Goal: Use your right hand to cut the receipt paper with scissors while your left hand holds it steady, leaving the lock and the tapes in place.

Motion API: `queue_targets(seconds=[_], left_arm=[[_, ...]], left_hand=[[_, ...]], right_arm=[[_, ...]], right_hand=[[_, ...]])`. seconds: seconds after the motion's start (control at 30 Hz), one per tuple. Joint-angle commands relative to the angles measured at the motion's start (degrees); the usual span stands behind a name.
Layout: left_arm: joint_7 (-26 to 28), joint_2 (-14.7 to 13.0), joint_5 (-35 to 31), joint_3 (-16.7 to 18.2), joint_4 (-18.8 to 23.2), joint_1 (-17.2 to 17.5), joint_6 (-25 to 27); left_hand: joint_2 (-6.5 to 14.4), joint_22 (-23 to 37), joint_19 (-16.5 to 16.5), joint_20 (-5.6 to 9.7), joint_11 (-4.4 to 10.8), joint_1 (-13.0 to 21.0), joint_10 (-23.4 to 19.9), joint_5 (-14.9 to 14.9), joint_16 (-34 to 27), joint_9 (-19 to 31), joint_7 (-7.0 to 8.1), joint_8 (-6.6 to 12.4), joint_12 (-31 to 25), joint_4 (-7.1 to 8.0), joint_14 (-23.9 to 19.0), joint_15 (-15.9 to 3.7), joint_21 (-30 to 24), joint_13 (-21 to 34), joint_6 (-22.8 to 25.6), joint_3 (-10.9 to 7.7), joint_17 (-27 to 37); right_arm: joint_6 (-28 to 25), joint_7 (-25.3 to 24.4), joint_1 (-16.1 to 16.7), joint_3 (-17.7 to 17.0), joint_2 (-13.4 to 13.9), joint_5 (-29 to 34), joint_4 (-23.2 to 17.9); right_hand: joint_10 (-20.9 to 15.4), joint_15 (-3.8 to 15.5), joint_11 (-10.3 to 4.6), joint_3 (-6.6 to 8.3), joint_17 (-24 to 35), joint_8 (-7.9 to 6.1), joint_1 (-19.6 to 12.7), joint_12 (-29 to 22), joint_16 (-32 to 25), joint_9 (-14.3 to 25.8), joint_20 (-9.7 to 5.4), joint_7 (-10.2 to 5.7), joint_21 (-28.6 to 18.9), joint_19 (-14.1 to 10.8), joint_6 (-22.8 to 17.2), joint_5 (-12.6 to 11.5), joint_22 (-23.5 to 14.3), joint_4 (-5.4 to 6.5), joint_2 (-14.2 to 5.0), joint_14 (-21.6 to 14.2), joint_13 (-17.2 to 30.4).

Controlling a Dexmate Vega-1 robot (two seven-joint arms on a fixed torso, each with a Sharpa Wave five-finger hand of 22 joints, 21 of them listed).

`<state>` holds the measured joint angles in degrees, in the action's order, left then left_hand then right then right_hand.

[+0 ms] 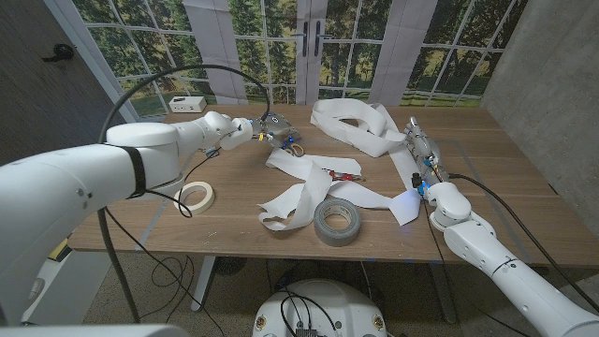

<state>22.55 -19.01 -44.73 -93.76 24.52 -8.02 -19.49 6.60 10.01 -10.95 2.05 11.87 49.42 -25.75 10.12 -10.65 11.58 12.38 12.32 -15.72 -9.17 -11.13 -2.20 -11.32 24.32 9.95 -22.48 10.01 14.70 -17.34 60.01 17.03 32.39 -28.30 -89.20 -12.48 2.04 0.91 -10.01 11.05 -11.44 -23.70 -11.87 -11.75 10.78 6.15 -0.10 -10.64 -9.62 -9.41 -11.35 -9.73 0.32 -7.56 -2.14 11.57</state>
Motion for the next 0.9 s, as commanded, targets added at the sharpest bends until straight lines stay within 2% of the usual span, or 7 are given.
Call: queue_targets(seconds=[0.03, 0.57, 0.9], left_arm=[[0.38, -0.1, -0.23, -0.12, 0.0, 0.11, -0.37], [0.76, -0.19, -0.74, -0.16, 0.0, 0.24, -0.99], [1.71, -0.43, -1.18, -0.15, 0.0, 0.24, -1.5]], left_hand=[[0.36, 0.15, -1.1, 2.99, -0.08, 0.78, -1.02, 0.12, -0.41, 0.11, 0.16, 0.66, -0.76, -0.04, -0.74, -10.08, -0.43, 0.2, 0.62, 0.22, 0.22], [-0.23, 0.2, -1.77, 2.75, -0.22, 0.66, -1.08, 0.11, -0.16, 0.09, 0.16, 1.31, 0.03, 0.07, -0.83, -9.96, -0.5, -0.63, 3.29, 1.3, 0.11], [-0.87, 0.17, -1.97, 3.06, -0.34, 0.11, -6.62, 0.06, -0.64, -0.05, 0.15, 1.51, -1.6, 0.18, -4.45, -10.26, -0.33, -1.0, 6.16, 1.48, 0.26]], right_arm=[[-0.09, -0.19, -0.02, 0.02, -0.13, 0.02, -0.17], [-0.1, -0.43, 0.36, -0.04, -0.01, 0.2, -0.62], [-0.08, -0.41, 0.53, -0.05, 0.01, 0.19, -0.7]], right_hand=[[-0.23, 0.95, -0.64, 0.09, 0.15, 0.05, 0.24, 0.09, 0.09, 0.19, 0.36, -0.25, -0.21, -0.1, -0.34, 0.01, -0.11, 0.14, -0.14, 0.06, 0.24], [-0.2, 0.95, -0.49, 0.19, 0.15, 0.06, 0.29, 0.11, 0.12, 0.19, 0.46, -0.29, -0.22, -0.09, -0.3, 0.04, -0.11, 0.12, -0.11, 0.11, 0.24], [-0.19, 0.9, -0.43, 0.27, 0.13, 0.07, 0.25, 0.11, 0.12, 0.19, 0.51, -0.33, -0.21, -0.05, -0.28, 0.06, -0.11, 0.07, -0.08, 0.08, 0.24]])
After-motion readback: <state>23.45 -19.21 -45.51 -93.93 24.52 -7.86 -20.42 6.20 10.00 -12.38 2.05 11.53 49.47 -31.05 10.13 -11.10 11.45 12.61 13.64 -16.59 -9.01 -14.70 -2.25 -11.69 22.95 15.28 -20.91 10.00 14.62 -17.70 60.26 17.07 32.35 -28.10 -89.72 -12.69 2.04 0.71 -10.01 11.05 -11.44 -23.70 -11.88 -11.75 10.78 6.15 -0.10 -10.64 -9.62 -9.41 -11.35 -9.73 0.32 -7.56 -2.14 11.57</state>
